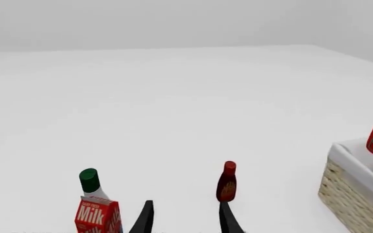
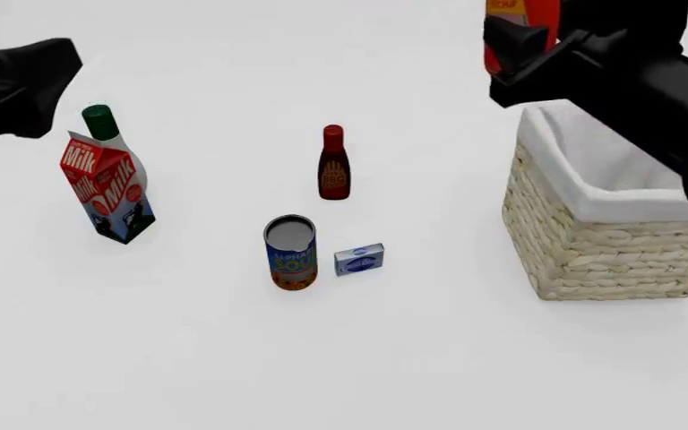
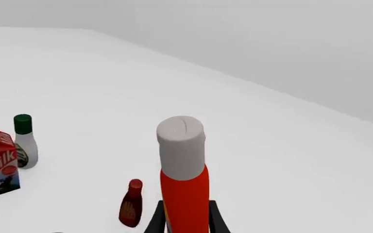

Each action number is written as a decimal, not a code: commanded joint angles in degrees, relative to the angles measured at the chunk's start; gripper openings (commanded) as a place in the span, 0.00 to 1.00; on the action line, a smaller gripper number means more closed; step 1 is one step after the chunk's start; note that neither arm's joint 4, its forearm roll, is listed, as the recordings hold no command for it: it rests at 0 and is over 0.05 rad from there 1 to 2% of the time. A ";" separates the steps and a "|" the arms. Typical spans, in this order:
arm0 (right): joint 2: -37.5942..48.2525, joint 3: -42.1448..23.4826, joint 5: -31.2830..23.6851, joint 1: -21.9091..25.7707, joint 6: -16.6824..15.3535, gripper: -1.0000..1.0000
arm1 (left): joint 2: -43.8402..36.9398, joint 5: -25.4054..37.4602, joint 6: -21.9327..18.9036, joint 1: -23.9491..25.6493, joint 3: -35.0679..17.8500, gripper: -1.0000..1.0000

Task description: Pick the ketchup and place it in the basket.

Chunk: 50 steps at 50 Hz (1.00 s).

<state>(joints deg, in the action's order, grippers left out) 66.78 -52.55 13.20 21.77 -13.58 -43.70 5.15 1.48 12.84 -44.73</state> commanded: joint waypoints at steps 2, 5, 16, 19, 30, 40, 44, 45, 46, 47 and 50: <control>-1.12 0.84 0.70 -4.72 1.30 0.00 | 0.06 -0.92 -0.07 -1.24 1.03 1.00; -1.15 1.18 0.93 -6.26 1.64 0.00 | -0.03 -1.24 -0.15 -1.22 1.30 1.00; -0.71 2.05 2.05 -12.84 2.50 0.00 | -0.89 -2.06 -0.03 -0.81 1.30 1.00; -0.35 2.10 2.35 -14.39 2.81 0.00 | -0.97 -2.30 0.09 -0.65 1.51 1.00; 0.07 1.94 1.91 -18.15 3.40 0.00 | -1.61 -3.11 0.34 -0.37 1.82 1.00; -0.14 2.52 1.87 -21.46 4.24 0.00 | -1.99 -3.60 0.51 -0.01 2.07 1.00; 0.29 2.82 1.80 -23.16 4.87 0.00 | -2.13 -3.87 0.56 0.03 2.18 1.00; 0.18 3.07 1.95 -23.47 4.89 0.00 | -2.18 -3.94 0.58 0.09 2.20 1.00; 0.18 3.07 1.95 -23.47 4.89 0.00 | -2.18 -3.94 0.58 0.09 2.20 1.00; 0.10 3.30 1.96 -23.65 5.19 0.00 | -2.18 -3.95 0.54 0.18 2.18 1.00; -0.03 4.03 2.19 -24.41 6.37 0.00 | -2.30 -4.06 0.61 0.20 2.10 1.00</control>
<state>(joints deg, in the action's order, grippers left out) 66.93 -49.41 15.05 0.23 -9.72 -45.66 1.55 1.95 12.81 -42.70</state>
